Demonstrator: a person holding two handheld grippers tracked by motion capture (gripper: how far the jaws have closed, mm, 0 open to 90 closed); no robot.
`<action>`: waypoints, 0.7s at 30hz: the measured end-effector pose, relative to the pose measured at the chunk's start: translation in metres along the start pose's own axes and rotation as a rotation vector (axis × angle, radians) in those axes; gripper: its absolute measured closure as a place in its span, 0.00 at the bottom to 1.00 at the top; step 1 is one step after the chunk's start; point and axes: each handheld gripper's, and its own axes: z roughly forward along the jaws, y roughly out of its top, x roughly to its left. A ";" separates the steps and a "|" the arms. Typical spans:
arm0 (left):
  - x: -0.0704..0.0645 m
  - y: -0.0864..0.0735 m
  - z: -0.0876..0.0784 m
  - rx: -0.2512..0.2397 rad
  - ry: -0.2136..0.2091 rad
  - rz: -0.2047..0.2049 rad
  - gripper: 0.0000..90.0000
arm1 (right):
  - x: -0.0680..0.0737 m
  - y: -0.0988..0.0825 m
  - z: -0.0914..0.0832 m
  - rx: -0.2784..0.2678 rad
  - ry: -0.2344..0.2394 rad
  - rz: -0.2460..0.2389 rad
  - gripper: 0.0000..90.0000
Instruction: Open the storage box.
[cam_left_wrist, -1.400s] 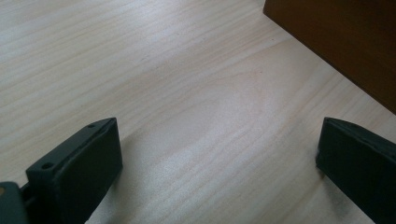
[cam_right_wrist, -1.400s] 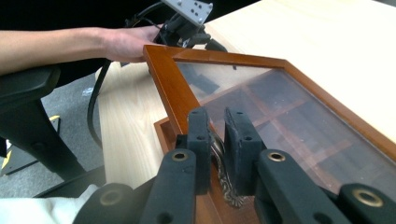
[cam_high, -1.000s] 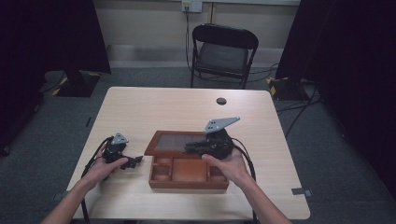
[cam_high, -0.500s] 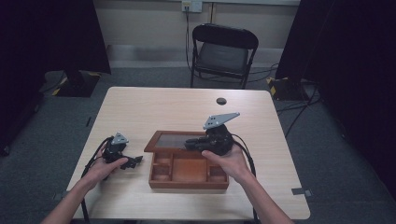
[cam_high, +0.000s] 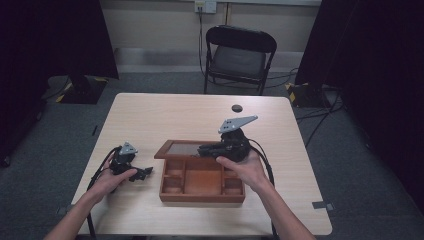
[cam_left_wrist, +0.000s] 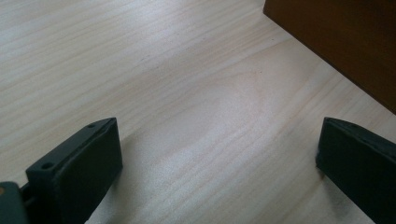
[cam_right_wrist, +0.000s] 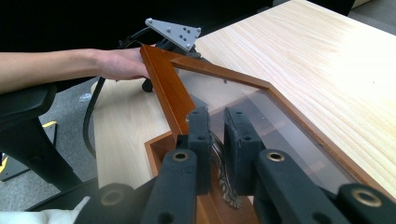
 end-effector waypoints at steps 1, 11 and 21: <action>0.000 0.000 0.000 -0.001 -0.001 -0.003 0.00 | 0.000 0.001 0.000 0.004 -0.002 -0.007 0.92; 0.000 0.000 0.000 0.000 0.000 0.000 0.00 | -0.003 0.005 -0.001 -0.006 -0.005 -0.005 0.92; 0.000 0.000 0.000 0.000 0.000 0.000 0.00 | -0.004 0.007 -0.003 -0.020 -0.015 -0.004 0.92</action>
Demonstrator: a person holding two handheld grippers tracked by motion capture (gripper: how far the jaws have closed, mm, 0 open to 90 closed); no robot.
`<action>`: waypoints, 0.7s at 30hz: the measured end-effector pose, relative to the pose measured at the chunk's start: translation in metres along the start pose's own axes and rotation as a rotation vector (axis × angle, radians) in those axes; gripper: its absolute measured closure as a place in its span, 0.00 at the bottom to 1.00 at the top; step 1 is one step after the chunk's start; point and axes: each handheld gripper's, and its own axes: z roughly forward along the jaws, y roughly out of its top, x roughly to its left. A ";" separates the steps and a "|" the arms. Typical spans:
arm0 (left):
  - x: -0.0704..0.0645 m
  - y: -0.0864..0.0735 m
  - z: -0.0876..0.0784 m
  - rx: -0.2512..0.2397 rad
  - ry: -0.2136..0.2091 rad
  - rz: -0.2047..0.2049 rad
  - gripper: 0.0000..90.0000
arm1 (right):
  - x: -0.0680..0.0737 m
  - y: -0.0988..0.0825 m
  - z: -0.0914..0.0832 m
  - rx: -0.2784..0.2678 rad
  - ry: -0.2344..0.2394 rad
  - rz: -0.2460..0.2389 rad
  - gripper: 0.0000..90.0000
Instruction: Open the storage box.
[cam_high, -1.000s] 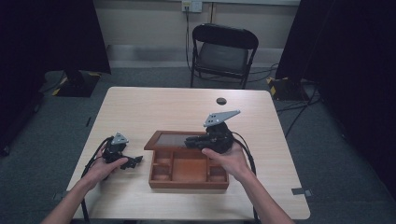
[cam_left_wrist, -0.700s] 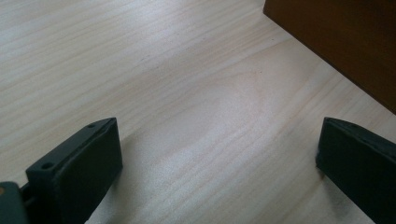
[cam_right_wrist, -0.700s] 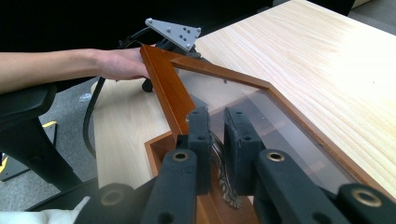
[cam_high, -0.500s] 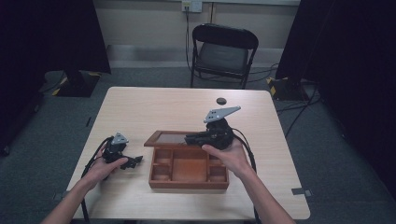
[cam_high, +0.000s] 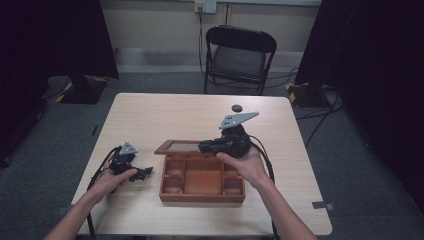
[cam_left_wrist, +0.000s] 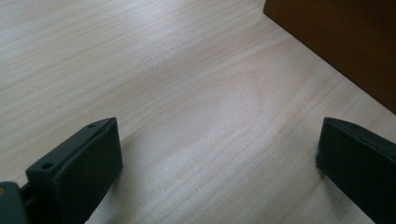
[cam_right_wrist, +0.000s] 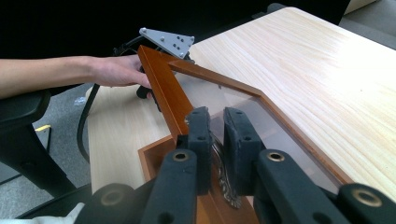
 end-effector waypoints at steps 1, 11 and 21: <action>0.000 0.000 0.000 0.000 0.000 0.000 0.00 | 0.000 0.000 0.000 -0.003 -0.001 -0.001 0.92; 0.000 0.000 0.000 0.000 0.000 0.000 0.00 | -0.002 0.005 -0.001 -0.001 -0.007 0.001 0.92; 0.000 0.000 0.000 0.000 0.000 0.000 0.00 | -0.004 0.009 -0.002 -0.003 -0.020 0.003 0.90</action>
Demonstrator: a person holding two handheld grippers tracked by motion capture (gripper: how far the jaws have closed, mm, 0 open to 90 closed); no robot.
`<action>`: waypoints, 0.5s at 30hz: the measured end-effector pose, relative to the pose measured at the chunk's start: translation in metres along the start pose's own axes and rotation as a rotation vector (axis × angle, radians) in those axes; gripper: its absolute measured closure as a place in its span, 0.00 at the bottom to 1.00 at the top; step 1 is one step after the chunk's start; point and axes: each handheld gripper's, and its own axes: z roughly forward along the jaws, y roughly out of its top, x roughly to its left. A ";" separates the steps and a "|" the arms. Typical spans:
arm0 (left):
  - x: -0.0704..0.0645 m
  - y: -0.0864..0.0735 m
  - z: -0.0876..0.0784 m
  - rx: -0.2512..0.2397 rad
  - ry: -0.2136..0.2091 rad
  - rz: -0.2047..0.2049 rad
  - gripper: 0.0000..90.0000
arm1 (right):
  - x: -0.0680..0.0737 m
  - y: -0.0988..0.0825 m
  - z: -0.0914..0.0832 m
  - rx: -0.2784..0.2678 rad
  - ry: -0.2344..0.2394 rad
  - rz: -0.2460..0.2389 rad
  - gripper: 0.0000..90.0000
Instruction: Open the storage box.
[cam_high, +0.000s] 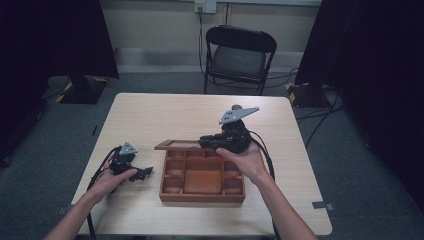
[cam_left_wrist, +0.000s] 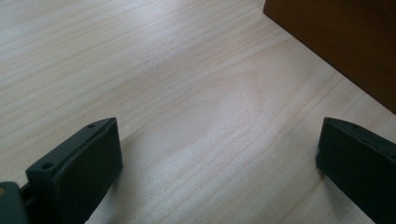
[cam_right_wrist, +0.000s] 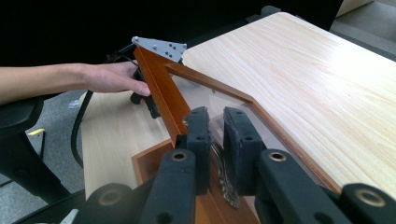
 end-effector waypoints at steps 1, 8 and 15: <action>0.000 0.000 0.000 0.000 0.000 0.000 0.00 | 0.000 0.000 0.000 0.001 -0.003 0.002 0.89; 0.000 0.000 0.000 0.000 0.000 0.000 0.00 | -0.001 0.003 -0.001 0.000 -0.022 0.005 0.85; 0.000 0.000 0.000 0.000 0.000 0.000 0.00 | -0.002 0.006 -0.001 0.000 -0.032 0.001 0.86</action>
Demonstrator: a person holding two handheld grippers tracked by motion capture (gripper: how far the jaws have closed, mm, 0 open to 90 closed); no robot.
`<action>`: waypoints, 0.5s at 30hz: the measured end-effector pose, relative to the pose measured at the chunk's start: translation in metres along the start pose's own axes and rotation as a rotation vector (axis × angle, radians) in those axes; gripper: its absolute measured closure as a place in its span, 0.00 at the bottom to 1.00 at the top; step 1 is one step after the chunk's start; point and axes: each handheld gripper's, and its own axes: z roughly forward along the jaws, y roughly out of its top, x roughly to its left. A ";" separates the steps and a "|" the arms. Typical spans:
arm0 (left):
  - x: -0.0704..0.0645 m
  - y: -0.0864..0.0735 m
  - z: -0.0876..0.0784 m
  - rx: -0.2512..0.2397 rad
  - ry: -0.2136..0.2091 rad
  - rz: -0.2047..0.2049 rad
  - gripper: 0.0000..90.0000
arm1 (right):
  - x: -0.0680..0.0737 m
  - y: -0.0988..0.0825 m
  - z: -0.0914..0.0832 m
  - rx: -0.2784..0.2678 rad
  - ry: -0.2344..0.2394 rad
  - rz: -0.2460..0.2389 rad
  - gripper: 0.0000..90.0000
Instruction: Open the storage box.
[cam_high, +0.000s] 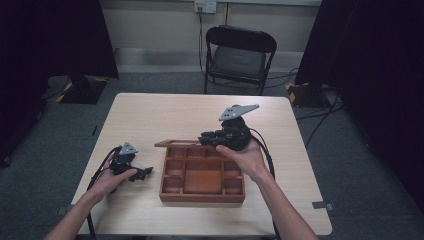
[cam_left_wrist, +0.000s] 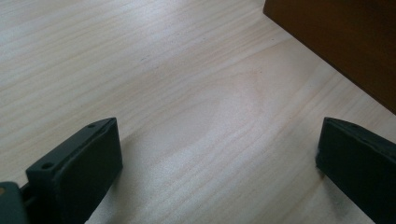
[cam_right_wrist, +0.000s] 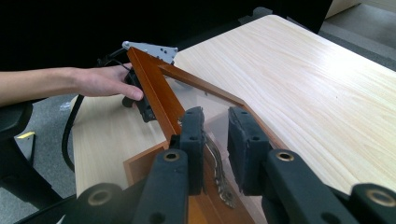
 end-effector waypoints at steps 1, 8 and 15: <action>0.000 0.000 0.000 0.000 0.000 0.000 0.00 | 0.000 0.000 0.000 -0.001 -0.001 -0.002 0.86; 0.000 0.000 0.000 0.000 0.000 0.000 0.00 | -0.001 0.002 0.000 -0.010 -0.001 -0.001 0.88; 0.000 0.000 0.000 0.000 0.000 0.000 0.00 | -0.003 0.002 0.000 -0.022 0.002 0.006 0.88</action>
